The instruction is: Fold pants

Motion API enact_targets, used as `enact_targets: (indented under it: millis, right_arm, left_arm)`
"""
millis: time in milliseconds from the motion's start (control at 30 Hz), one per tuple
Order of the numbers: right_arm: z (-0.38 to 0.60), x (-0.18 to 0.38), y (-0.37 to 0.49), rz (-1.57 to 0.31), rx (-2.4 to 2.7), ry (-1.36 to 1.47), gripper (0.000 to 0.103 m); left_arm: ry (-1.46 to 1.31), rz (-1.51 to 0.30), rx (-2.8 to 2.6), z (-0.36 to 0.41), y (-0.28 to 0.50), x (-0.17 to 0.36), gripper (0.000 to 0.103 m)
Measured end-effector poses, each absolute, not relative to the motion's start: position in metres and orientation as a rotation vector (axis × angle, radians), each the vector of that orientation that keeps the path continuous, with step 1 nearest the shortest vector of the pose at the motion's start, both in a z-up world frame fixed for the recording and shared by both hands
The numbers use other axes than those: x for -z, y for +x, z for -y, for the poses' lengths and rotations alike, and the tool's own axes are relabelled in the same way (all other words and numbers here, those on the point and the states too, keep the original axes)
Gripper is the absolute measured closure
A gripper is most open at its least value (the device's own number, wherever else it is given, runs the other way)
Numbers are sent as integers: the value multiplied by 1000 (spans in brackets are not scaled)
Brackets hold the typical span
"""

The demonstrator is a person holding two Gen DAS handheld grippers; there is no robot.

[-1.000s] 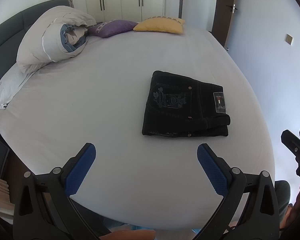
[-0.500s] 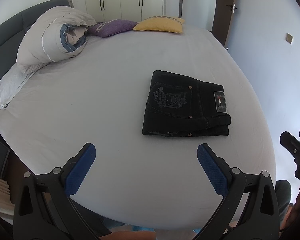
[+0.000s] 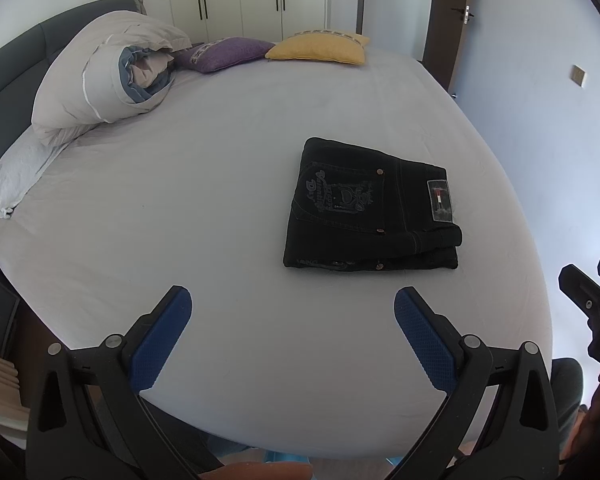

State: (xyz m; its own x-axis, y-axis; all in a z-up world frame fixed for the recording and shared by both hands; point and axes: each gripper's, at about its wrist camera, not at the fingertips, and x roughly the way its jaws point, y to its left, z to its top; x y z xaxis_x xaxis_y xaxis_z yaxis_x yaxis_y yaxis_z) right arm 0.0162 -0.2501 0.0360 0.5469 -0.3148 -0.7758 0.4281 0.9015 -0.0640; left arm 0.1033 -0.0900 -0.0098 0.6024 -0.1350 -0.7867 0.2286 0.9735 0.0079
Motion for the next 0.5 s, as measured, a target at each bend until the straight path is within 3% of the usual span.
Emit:
enact_targets:
  millis: [500]
  right_arm:
    - [250, -34, 15, -891, 441, 140, 0]
  left_arm:
    - [110, -900, 220, 90, 101, 11, 0]
